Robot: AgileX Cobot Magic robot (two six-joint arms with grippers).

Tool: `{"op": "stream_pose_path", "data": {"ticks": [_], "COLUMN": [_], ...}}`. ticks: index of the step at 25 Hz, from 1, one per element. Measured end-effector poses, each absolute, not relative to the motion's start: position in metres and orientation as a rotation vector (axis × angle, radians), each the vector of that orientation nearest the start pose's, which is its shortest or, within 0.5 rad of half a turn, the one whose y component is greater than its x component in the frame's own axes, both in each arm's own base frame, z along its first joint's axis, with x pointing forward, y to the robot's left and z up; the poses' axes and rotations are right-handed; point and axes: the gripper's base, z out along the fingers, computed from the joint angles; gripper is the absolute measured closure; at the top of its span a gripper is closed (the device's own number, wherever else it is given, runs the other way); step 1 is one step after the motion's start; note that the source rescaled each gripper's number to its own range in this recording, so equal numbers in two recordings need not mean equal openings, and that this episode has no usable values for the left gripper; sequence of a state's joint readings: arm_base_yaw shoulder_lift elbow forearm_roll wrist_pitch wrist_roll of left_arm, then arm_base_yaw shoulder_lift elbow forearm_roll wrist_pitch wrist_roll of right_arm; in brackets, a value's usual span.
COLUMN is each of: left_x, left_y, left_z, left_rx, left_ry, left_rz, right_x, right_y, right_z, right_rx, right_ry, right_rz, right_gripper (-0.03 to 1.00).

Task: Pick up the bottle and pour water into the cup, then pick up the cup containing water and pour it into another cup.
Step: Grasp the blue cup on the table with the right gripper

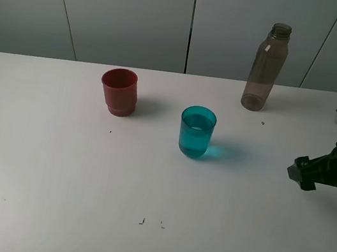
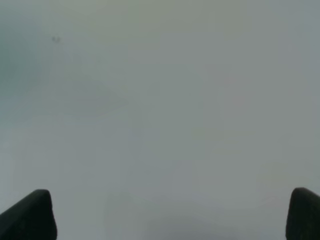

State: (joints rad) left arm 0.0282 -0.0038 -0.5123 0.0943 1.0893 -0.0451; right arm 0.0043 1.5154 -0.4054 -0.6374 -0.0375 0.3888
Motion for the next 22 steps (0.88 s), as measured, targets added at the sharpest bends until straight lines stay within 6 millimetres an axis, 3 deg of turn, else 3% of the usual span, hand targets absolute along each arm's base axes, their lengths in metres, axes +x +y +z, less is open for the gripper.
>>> {"op": "stream_pose_path", "data": {"ticks": [9, 14, 22], "left_x": [-0.009, -0.009, -0.009], "left_y": [0.007, 0.007, 0.007], "left_z": [0.279, 0.279, 0.279], "left_rx": [-0.082, -0.082, -0.082], "left_ry": [2.053, 2.053, 2.053], "left_rz": [0.102, 0.102, 0.102], "right_x": [0.191, 0.179, 0.177], "right_y": [0.023, 0.037, 0.052], "right_z": [0.151, 0.151, 0.153], "right_rx": [-0.416, -0.422, -0.510], "right_ry": [2.436, 2.421, 2.316], "right_rz": [-0.039, 0.034, 0.134], "right_gripper": [-0.03, -0.03, -0.03]}}
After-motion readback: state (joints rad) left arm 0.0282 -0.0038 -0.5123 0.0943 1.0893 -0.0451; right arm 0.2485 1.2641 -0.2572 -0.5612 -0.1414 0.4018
